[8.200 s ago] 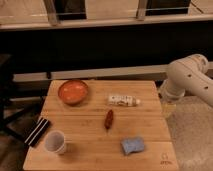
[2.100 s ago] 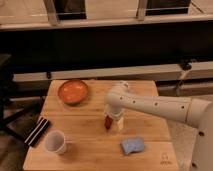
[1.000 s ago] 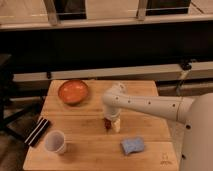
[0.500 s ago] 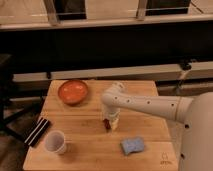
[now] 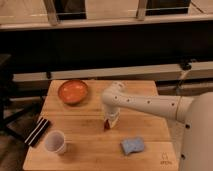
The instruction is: Place the pepper in the ceramic bowl
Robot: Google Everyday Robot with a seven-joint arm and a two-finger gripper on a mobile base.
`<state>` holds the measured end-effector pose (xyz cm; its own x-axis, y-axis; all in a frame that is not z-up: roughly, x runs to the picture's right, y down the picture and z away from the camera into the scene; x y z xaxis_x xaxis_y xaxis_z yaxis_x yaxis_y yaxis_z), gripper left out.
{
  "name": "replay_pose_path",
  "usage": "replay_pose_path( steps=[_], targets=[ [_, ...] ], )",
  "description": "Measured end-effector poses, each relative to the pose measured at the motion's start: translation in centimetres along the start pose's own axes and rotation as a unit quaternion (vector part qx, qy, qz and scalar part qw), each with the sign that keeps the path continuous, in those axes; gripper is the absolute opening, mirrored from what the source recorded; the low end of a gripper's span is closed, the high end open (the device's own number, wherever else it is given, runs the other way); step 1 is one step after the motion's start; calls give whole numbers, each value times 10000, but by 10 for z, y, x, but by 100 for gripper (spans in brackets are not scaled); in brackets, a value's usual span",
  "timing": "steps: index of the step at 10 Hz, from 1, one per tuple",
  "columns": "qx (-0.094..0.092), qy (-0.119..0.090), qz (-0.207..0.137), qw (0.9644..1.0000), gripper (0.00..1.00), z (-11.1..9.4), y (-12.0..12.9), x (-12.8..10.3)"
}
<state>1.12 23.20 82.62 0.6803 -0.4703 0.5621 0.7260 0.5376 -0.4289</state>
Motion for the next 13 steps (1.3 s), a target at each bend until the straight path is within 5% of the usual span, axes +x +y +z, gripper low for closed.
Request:
replay_pose_path(
  steps=[2, 13],
  targets=[
    [69, 53, -7, 10000, 5, -18, -11, 0],
    [271, 219, -52, 9994, 5, -51, -59, 2]
  ],
)
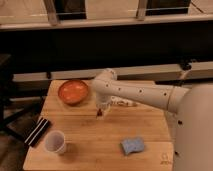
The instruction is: Place the pepper in the ceramic bowl
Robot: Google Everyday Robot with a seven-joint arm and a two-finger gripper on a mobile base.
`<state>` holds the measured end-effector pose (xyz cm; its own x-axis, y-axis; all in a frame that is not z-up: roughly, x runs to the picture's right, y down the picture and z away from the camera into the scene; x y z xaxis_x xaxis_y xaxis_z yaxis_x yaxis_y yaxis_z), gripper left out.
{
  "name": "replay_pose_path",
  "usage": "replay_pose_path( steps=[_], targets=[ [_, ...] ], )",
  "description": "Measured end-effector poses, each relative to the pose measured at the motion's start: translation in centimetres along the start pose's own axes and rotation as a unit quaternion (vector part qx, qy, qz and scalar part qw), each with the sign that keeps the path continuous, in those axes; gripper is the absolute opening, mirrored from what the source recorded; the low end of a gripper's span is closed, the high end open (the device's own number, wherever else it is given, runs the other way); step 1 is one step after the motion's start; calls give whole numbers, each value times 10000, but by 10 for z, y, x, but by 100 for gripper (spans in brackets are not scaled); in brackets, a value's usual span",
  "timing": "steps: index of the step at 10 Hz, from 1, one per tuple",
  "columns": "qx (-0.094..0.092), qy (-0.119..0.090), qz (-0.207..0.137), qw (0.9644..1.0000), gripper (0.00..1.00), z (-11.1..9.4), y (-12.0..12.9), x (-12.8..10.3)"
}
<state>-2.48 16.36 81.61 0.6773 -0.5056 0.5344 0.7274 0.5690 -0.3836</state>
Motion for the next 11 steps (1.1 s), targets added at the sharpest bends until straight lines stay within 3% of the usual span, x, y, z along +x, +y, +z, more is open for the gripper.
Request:
replay_pose_path(
  steps=[11],
  targets=[
    [57, 78, -169, 9998, 5, -15, -65, 13]
  ],
)
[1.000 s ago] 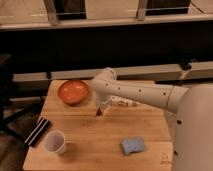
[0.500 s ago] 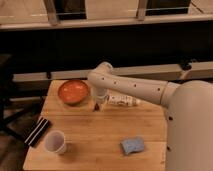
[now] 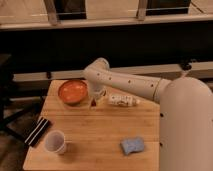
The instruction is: Place the pepper in the ceramic bowl
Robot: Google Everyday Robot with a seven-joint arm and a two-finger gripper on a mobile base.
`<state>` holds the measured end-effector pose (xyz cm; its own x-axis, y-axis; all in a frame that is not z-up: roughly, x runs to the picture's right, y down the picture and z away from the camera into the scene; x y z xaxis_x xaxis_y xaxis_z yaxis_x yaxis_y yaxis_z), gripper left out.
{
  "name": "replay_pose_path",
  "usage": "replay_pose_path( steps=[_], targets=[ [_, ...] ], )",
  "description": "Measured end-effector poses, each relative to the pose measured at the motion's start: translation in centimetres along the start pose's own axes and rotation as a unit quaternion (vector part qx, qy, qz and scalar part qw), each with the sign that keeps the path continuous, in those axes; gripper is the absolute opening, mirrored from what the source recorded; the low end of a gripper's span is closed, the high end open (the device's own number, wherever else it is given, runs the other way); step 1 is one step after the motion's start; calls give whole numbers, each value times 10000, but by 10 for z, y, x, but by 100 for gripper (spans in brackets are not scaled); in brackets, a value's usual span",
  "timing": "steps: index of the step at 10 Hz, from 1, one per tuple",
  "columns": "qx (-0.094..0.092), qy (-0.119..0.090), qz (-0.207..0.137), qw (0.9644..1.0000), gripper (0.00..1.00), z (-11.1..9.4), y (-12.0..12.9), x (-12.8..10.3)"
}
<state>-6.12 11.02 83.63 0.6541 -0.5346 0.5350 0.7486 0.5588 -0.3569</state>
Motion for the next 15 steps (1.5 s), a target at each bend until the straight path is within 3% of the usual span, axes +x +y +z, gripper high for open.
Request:
replay_pose_path(
  steps=[8, 15],
  targets=[
    [18, 82, -169, 9998, 5, 9, -69, 7],
    [12, 143, -249, 9996, 5, 17, -104, 11]
  ],
)
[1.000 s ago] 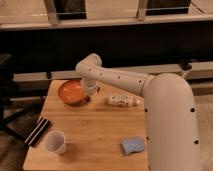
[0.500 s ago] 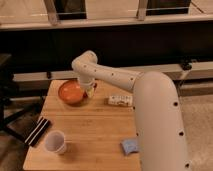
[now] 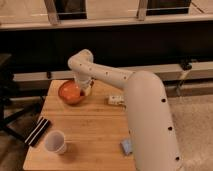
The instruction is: Place the pepper in the ceramic bowl
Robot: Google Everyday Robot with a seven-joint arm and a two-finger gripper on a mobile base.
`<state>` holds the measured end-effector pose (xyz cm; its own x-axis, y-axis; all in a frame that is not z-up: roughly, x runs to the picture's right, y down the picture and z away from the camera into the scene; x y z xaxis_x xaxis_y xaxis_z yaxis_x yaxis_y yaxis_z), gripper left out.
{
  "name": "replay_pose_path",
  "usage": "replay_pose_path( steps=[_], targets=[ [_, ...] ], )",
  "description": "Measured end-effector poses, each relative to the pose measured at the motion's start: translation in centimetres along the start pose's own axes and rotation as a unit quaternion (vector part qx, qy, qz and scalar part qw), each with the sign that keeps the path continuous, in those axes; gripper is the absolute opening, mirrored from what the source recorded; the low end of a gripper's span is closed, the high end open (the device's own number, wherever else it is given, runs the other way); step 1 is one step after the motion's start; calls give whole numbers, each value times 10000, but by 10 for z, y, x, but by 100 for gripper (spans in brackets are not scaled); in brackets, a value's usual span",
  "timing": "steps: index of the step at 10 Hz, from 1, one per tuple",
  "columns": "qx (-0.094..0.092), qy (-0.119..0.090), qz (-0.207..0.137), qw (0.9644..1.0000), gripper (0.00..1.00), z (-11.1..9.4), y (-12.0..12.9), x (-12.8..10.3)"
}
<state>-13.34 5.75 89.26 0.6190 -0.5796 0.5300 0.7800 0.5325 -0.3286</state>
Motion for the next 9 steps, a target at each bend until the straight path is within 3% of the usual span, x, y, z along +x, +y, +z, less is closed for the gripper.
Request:
replay_pose_path(
  steps=[4, 6, 9],
  targets=[
    [9, 33, -32, 10000, 5, 4, -11, 5],
    [30, 13, -94, 10000, 5, 7, -26, -6],
    [20, 61, -91, 9999, 7, 9, -25, -1]
  ],
)
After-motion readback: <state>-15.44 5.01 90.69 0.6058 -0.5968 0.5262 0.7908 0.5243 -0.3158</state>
